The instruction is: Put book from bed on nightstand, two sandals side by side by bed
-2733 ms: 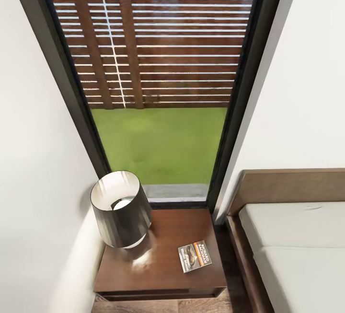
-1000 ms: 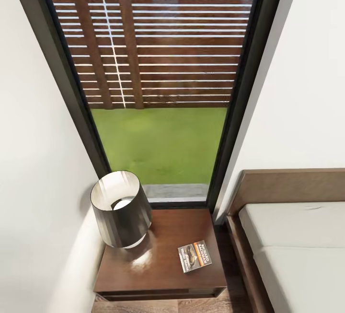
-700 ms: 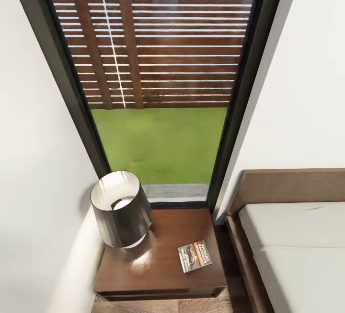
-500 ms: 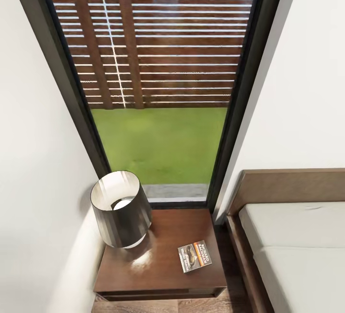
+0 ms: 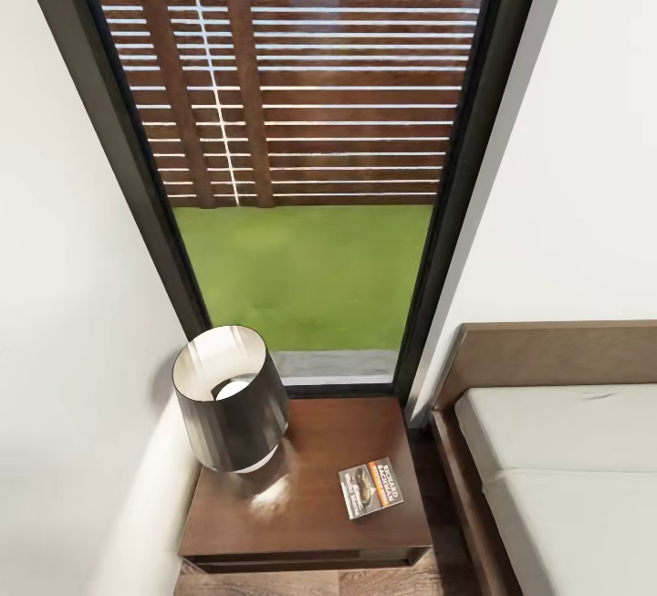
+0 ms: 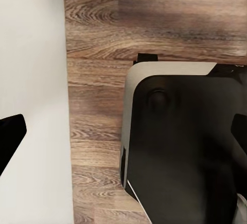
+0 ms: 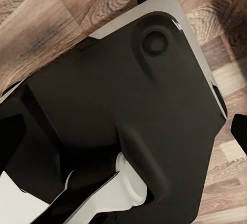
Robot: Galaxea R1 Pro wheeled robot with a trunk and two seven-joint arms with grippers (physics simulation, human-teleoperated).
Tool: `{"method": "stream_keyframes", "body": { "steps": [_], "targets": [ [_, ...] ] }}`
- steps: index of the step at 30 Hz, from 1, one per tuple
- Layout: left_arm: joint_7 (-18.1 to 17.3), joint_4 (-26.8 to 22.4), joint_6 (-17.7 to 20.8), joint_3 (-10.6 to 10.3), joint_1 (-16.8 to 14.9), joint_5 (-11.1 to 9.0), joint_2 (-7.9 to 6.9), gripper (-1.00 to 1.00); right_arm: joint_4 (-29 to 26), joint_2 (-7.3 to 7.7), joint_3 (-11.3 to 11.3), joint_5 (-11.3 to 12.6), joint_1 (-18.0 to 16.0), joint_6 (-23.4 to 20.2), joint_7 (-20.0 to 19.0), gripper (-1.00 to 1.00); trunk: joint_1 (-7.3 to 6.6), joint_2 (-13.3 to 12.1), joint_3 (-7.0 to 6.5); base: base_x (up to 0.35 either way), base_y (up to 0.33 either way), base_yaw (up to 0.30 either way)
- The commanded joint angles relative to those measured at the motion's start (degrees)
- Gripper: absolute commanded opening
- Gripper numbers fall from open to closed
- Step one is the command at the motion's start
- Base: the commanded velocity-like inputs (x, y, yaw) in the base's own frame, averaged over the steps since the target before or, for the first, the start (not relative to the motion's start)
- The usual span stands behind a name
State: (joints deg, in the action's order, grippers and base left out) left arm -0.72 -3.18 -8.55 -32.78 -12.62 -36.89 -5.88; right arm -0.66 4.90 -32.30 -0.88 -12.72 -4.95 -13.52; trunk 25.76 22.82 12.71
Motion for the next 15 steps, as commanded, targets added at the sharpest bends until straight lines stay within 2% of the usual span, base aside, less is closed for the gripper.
{"method": "stream_keyframes", "body": {
  "steps": [1, 15],
  "targets": [
    [-0.1, 0.0, -0.2, -0.5, 0.0, -0.5, -0.01, 1.00, -0.1, 0.01, -0.3, -0.1, 0.0, -0.3, -0.2, 1.00, 0.03, 0.1, 0.10, 0.000, 0.000, 0.000],
    [-0.1, 0.0, -0.2, -0.5, 0.0, -0.5, -0.01, 1.00, -0.1, 0.02, -0.3, -0.1, 0.0, -0.3, -0.2, 1.00, 0.03, 0.1, 0.10, 0.000, 0.000, 0.000]
  ]
}}
